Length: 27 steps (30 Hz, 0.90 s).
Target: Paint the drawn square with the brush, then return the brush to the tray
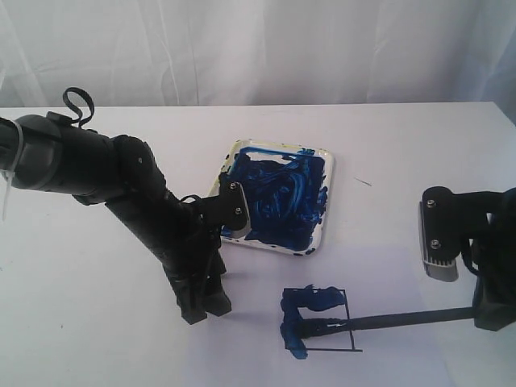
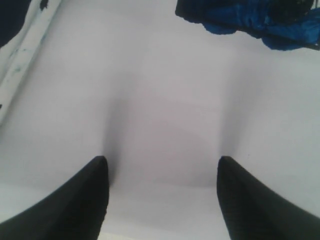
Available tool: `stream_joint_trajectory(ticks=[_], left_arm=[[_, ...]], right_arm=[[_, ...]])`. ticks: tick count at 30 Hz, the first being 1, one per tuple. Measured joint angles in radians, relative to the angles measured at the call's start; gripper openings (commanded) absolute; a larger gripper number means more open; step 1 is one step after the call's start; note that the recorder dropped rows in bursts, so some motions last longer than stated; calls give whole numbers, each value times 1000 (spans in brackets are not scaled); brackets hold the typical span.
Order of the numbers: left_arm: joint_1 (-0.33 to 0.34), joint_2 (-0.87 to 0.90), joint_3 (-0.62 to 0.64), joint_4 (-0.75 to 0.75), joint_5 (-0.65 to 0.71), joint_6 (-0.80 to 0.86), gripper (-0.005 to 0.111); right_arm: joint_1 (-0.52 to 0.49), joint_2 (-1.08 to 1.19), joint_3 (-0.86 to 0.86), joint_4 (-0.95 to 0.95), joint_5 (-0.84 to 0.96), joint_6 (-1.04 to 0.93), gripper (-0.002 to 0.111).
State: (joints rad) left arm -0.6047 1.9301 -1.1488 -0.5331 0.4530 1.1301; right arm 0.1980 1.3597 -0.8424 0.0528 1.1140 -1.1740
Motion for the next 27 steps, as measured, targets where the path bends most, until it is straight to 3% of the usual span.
stream_joint_trajectory(ticks=[27], left_arm=[[0, 0, 0, 4, 0, 2, 66]], right_arm=[[0, 47, 5, -98, 80, 76, 0]])
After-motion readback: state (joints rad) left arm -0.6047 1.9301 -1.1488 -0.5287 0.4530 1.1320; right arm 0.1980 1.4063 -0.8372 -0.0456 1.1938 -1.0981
